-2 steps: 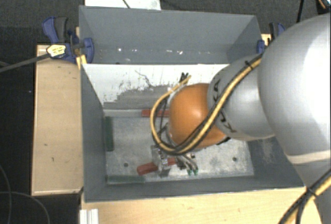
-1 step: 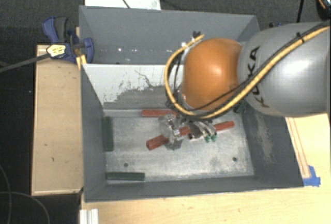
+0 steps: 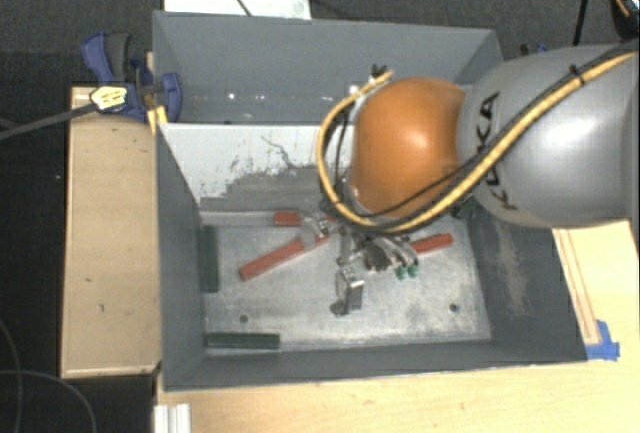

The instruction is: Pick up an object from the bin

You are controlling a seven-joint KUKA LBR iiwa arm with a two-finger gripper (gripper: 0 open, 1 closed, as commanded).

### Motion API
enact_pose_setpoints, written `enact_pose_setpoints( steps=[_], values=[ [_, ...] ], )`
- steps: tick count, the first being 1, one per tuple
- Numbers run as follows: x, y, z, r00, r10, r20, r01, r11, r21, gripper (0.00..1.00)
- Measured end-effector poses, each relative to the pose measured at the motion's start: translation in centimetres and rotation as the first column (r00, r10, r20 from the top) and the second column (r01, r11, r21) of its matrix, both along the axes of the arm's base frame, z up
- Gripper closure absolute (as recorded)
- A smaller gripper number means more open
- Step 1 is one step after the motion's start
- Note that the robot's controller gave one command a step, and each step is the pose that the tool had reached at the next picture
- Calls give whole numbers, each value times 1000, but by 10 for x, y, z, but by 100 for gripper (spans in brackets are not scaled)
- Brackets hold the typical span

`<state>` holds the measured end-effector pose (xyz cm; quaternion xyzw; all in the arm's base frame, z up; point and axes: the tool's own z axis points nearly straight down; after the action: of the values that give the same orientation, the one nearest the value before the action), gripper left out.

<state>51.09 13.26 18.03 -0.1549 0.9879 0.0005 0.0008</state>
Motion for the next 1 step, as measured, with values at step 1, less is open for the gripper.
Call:
enact_pose_setpoints(
  steps=[1],
  values=[
    [80,28,-111,997,81,0,-81,997,0,0]
  ],
)
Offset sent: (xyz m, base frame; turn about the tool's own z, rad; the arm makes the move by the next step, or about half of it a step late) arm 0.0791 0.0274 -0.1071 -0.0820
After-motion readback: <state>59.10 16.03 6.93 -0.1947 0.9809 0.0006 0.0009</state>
